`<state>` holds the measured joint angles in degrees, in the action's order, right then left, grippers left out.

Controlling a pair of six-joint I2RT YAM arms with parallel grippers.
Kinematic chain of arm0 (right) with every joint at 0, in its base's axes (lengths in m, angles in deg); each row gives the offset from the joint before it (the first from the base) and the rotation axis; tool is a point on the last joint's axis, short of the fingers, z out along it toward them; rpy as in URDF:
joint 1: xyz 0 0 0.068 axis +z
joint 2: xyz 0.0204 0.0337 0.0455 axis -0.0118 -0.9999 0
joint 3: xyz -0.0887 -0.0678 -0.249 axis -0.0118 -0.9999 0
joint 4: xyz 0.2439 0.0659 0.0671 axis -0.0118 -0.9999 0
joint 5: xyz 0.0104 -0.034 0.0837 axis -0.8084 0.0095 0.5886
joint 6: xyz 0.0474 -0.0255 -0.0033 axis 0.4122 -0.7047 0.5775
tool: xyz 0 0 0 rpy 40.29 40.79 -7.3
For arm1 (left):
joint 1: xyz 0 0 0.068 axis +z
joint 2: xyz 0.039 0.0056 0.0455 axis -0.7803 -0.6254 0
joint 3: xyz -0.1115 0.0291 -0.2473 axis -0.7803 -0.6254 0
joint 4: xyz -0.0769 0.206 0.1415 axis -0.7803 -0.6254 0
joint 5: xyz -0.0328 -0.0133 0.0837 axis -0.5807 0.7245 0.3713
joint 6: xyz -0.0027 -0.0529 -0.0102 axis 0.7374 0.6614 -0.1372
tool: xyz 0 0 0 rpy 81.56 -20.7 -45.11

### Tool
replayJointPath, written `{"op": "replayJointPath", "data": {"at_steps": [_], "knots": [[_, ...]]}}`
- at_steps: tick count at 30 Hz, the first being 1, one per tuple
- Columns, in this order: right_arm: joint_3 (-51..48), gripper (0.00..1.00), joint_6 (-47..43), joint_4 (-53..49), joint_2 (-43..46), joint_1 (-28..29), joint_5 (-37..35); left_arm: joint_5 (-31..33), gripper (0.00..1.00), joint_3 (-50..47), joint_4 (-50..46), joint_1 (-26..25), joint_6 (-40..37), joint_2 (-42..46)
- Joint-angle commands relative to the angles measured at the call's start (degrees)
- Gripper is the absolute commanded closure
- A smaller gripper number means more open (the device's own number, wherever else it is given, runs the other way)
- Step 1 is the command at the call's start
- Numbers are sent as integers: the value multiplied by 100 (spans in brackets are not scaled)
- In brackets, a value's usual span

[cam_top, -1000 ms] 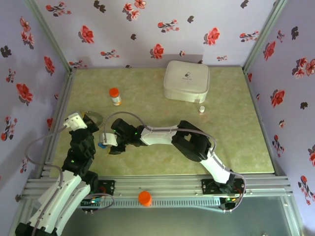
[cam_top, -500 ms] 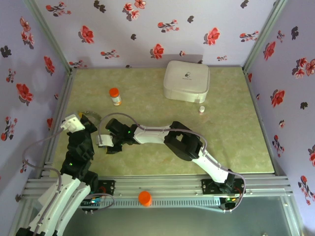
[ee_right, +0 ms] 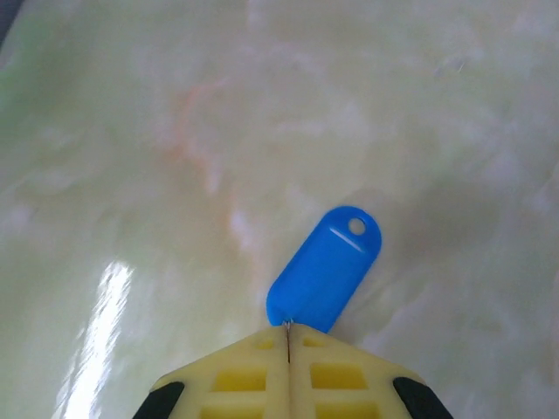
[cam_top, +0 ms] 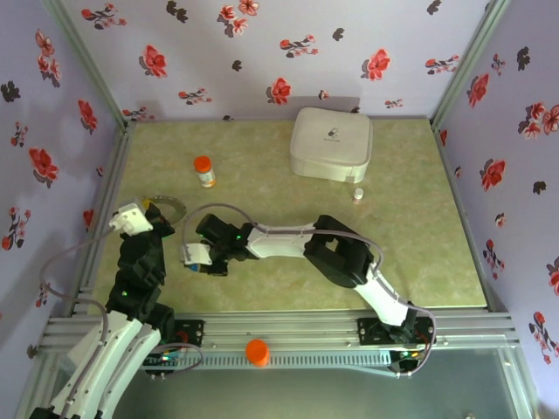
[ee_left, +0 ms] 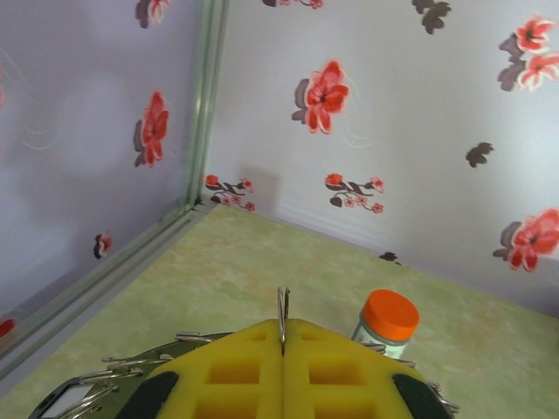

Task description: Put the keys on the keyring

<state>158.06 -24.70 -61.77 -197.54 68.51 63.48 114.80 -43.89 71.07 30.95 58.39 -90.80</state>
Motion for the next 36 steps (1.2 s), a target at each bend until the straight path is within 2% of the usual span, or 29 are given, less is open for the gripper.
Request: {"op": "replayJointPath", "data": {"at_steps": [1, 8, 16, 20, 26, 32, 36], "knots": [[-768, 100, 171, 118, 857, 45, -235, -492, 100, 314, 5, 39, -250, -5], [-2563, 100, 710, 81, 2440, 43, -918, -1596, 100, 556, -33, 39, -413, -482], [-4196, 100, 2327, 323, 4022, 45, -1204, -2479, 100, 795, -196, -193, -657, -939], [-4753, 100, 3119, -13, 4762, 9, -1804, -2742, 100, 843, -399, -671, -804, -1110], [-5188, 100, 4208, -667, 5606, -208, -2145, -2776, 100, 818, -612, -1811, -1327, -1373], [-5266, 100, 4711, -692, 5658, -588, -1723, -2850, 100, 817, -374, -2548, -1752, -1865], [-5123, 100, 4851, -741, 5488, -915, -1363, -3228, 100, 765, -232, -2668, -1990, -2049]]}}
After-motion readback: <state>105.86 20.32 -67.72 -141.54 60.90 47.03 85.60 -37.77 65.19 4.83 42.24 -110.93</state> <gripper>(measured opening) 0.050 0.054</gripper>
